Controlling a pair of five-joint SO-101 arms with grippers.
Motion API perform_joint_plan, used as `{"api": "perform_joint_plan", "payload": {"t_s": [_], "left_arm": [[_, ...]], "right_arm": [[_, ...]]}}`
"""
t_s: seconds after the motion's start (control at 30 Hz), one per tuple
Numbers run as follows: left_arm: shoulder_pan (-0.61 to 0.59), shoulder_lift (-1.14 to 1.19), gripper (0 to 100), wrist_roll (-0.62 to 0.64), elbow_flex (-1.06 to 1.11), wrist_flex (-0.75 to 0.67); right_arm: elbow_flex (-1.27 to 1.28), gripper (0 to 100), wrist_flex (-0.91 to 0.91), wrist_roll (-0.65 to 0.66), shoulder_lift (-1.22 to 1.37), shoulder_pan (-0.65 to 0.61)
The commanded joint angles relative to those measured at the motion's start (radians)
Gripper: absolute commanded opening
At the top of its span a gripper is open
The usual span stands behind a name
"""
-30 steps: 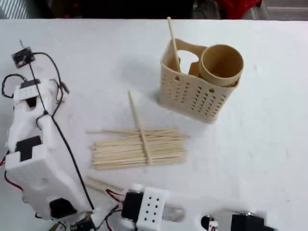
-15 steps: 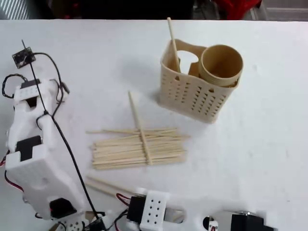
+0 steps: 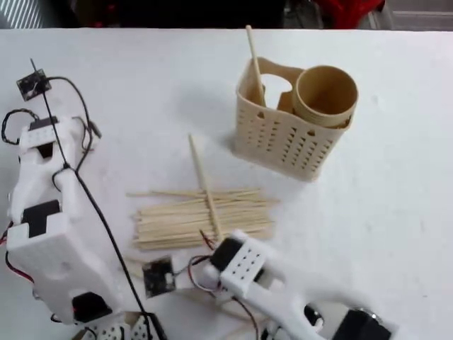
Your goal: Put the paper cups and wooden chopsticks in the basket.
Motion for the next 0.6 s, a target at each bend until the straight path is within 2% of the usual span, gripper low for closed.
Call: {"api": "perform_joint_plan", "payload": {"t_s": [0.0, 0.13, 0.23, 0.57], "left_arm": [[-0.008, -0.008, 22, 0.011, -0.044, -0.020], [-0.008, -0.008, 22, 0.011, -0.046, -0.020], [-0.008, -0.008, 22, 0.011, -0.046, -0.020], [-0.008, -0.010, 22, 0.011, -0.040, -0.020]], "right_arm": [[-0.008, 2.8, -0.035, -0.046, 0.047, 0.016], [-0.003, 2.9, -0.028, -0.135, 0.073, -0.039], [-0.008, 2.5, -0.028, -0.189, 0.077, -0.015], [-0.206, 2.3, -0.030, -0.189, 0.077, 0.406]]}}
